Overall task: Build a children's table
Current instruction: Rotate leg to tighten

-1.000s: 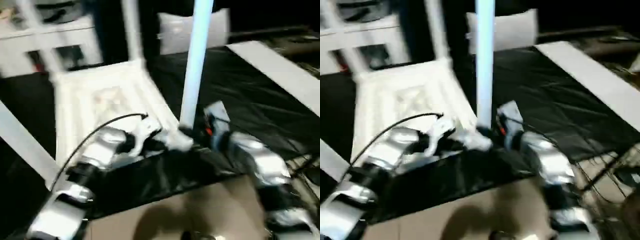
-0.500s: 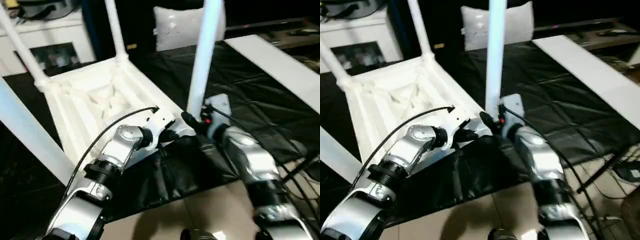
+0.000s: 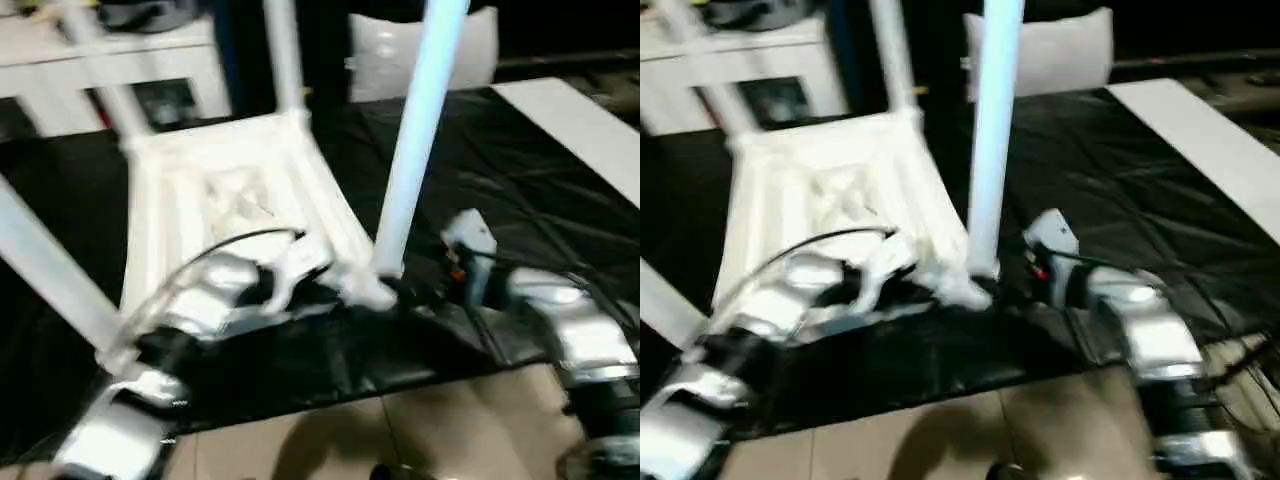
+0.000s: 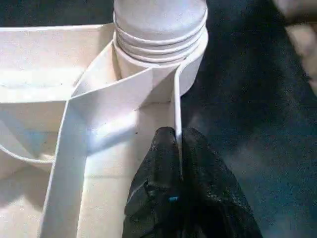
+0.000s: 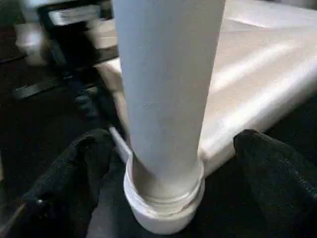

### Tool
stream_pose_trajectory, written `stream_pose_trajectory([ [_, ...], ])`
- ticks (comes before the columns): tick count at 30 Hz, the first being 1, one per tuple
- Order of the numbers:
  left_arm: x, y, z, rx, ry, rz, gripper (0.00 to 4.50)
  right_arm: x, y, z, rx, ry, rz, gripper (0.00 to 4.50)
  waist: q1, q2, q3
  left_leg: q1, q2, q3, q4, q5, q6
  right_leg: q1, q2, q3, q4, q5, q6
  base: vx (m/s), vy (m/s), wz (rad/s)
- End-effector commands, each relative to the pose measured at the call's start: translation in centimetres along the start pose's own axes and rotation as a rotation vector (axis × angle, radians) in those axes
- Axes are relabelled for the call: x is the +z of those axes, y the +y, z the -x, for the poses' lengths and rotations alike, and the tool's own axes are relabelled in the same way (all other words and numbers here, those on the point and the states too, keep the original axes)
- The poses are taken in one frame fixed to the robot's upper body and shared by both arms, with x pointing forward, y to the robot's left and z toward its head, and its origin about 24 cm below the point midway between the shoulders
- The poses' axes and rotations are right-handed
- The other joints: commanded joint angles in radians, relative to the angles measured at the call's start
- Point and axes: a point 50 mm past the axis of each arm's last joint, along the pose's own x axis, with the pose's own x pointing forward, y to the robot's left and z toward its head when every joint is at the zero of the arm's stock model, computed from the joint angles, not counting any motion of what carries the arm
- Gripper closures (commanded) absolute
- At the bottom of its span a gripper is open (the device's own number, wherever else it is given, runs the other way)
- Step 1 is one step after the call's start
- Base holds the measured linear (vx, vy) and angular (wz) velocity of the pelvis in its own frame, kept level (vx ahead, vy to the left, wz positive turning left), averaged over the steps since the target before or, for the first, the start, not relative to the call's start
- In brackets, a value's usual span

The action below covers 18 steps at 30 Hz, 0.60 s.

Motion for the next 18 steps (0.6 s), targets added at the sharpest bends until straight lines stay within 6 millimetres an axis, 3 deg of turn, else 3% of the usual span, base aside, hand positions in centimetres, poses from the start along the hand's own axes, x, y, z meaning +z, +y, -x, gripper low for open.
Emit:
stream_pose_trajectory([
  [1,1.1,-0.8,-0.7,-0.152,-0.003,-0.103,4.50,0.3,0.5,0.0,0.105,-0.007,0.003,0.14,0.001,-0.019,-0.075,-0.002,0.031,0.000,-0.073,-0.152,0.101,0.070,-0.057,0.067,-0.076,-0.406,-0.040,0.000,0.000,0.00],
  [2,1.0,-0.9,-0.7,-0.180,0.008,-0.109,4.50,0.2,0.7,0.1,0.141,0.003,-0.001,0.31,0.013,-0.017,-0.078,0.005,0.036,0.001,-0.074,-0.133,0.104,0.064,-0.057,0.073,-0.071,-0.372,-0.060,0.000,0.000,0.00],
  [4,1.0,-1.0,-0.5,-0.217,0.017,-0.122,4.50,0.1,0.9,0.0,0.183,0.015,-0.006,0.31,0.025,-0.017,-0.081,0.001,0.039,0.001,-0.074,-0.099,0.111,0.068,-0.057,0.080,-0.057,-0.312,-0.089,0.000,0.000,0.00],
  [5,1.1,-1.1,-0.5,-0.232,0.021,-0.126,4.50,0.1,1.0,0.0,0.206,0.020,-0.014,0.45,0.033,-0.026,-0.081,0.003,0.040,0.003,-0.074,-0.087,0.113,0.066,-0.058,0.083,-0.054,-0.292,-0.103,0.000,0.000,0.00],
  [6,1.1,-1.1,-0.4,-0.247,0.023,-0.132,4.50,0.1,1.1,-0.1,0.229,0.024,-0.019,0.66,0.039,-0.023,-0.081,0.000,0.039,0.003,-0.075,-0.078,0.115,0.069,-0.059,0.084,-0.050,-0.289,-0.110,0.000,0.000,0.00],
  [10,1.4,-0.9,-0.3,-0.272,0.031,-0.156,4.50,0.0,1.5,-0.3,0.301,0.046,-0.039,0.93,0.058,-0.025,-0.079,0.002,0.038,0.007,-0.075,-0.083,0.103,0.068,-0.061,0.085,-0.055,-0.329,-0.100,0.000,0.000,0.00],
  [18,1.3,-0.7,-0.1,-0.278,0.037,-0.167,4.50,-0.2,1.7,-0.5,0.357,0.067,-0.076,1.53,0.058,-0.028,-0.077,0.001,0.032,0.009,-0.075,-0.106,0.080,0.068,-0.058,0.079,-0.069,-0.405,-0.055,0.000,0.000,0.00],
])
